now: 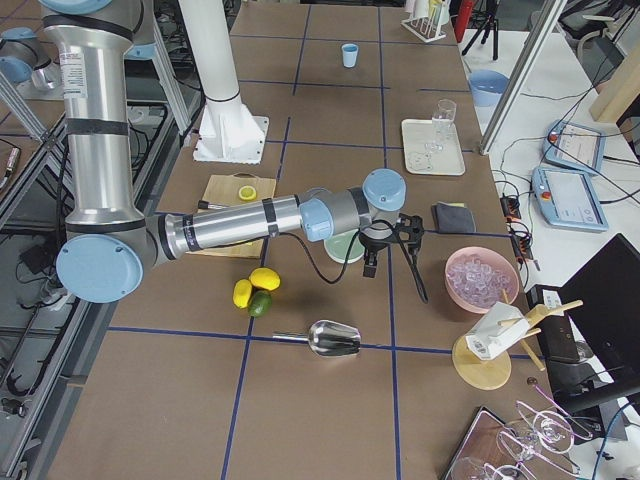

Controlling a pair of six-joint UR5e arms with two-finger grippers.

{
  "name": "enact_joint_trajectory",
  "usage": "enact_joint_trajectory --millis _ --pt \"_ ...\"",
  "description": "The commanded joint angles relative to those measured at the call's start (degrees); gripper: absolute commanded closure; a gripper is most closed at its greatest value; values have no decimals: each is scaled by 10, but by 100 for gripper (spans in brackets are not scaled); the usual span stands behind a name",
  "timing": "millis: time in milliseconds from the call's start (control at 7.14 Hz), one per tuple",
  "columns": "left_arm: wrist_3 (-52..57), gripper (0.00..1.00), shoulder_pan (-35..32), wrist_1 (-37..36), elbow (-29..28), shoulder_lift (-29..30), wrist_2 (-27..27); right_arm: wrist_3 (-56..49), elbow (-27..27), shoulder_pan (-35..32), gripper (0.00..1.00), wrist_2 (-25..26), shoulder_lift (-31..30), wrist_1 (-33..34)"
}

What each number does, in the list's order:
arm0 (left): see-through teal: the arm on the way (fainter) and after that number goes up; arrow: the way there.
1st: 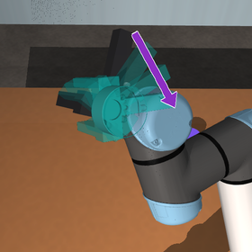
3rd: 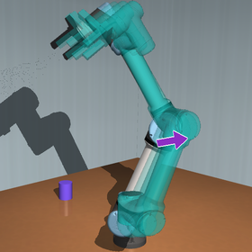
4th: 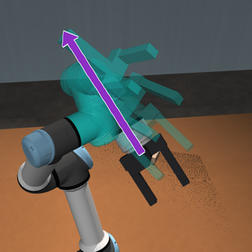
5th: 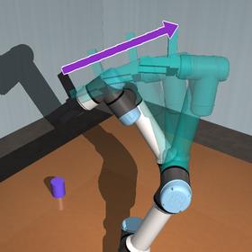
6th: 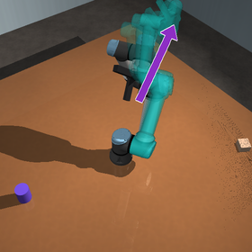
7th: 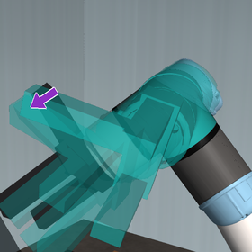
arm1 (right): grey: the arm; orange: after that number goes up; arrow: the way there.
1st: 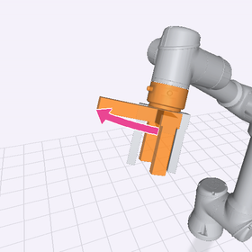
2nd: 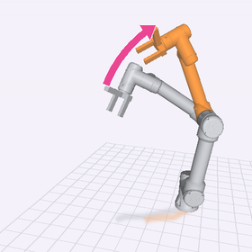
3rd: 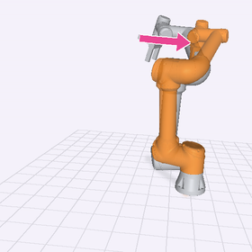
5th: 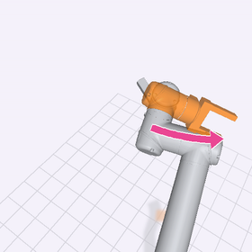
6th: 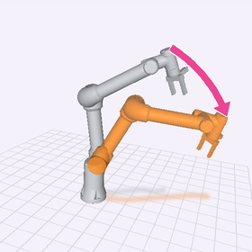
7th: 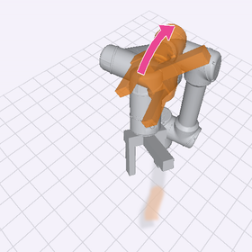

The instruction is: Pour ice into bowl

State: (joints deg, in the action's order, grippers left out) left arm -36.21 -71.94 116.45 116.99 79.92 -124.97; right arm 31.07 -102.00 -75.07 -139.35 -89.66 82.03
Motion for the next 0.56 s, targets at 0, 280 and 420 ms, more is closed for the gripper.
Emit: enact_joint_trajectory --millis 0,280,420 --pt "-69 0 49 18 65 -45 57 155 2 103 0 74 -44 -176" --pt "-88 0 58 97 66 -84 119 272 67 180 0 111 -46 -327" --pt "-88 0 57 98 68 -84 123 278 82 191 0 120 -47 -345"
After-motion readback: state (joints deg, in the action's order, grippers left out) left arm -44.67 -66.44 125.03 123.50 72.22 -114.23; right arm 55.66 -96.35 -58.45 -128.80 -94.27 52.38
